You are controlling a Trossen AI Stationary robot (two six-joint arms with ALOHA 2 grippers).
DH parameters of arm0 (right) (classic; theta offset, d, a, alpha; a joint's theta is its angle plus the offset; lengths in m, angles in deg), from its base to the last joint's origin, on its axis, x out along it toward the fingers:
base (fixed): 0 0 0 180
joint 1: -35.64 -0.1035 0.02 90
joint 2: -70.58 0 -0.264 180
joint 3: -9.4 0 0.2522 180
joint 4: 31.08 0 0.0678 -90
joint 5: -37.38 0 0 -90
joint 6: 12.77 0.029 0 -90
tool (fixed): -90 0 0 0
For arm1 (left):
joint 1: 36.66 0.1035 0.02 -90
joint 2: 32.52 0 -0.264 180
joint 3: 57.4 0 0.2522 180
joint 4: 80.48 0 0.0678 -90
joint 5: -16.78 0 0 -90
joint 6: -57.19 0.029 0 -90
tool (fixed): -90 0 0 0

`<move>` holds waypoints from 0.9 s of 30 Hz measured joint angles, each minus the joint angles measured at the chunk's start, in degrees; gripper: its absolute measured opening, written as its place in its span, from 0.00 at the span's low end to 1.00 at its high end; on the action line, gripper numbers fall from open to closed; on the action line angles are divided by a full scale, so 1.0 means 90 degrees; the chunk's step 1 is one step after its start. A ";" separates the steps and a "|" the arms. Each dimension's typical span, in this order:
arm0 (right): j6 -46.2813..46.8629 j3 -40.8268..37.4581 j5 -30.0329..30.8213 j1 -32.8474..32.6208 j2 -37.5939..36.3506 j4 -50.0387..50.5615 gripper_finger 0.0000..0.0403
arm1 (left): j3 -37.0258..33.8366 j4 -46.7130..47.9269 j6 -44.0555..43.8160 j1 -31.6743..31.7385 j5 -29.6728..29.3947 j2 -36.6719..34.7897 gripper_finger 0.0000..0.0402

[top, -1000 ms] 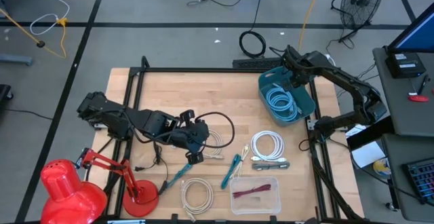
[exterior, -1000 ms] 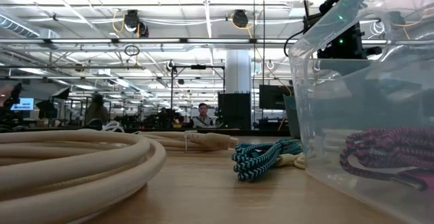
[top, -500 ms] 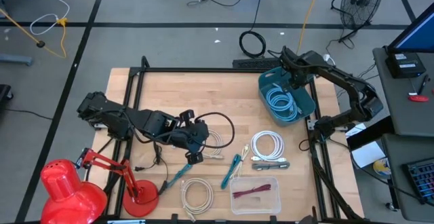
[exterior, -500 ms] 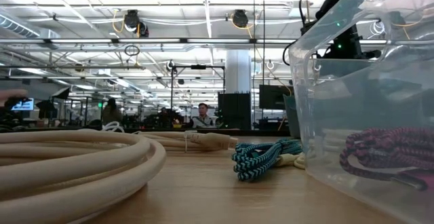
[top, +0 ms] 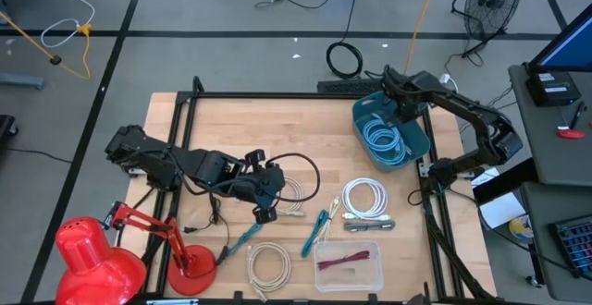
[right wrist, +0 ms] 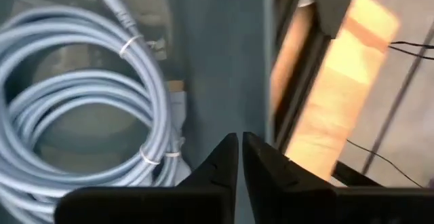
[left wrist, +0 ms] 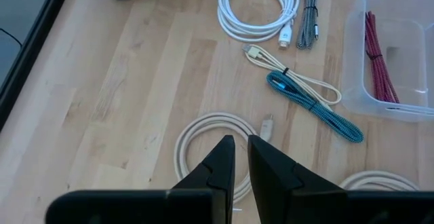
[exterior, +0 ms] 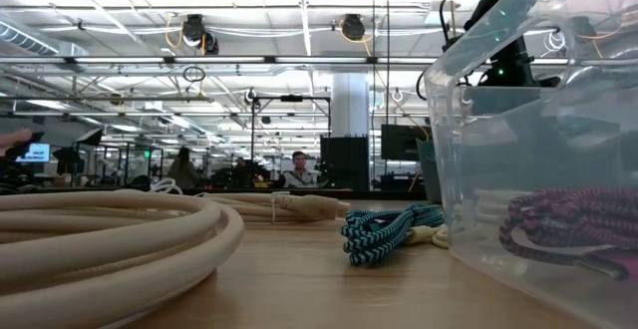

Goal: Pick & Place USB Port
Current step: Adjust the blue bin

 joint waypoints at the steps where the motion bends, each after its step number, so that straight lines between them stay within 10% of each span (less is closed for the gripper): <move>1: 0.0015 -0.0068 -0.0105 0.0000 0.0000 -0.0061 0.03 | 0.0000 0.0001 0.0000 0.0000 -0.0007 0.0000 0.12; 27: -0.0437 0.0493 0.0276 0.0253 -0.0138 -0.0778 0.19 | 0.0000 -0.0029 0.0363 0.0282 -0.0011 0.0000 0.12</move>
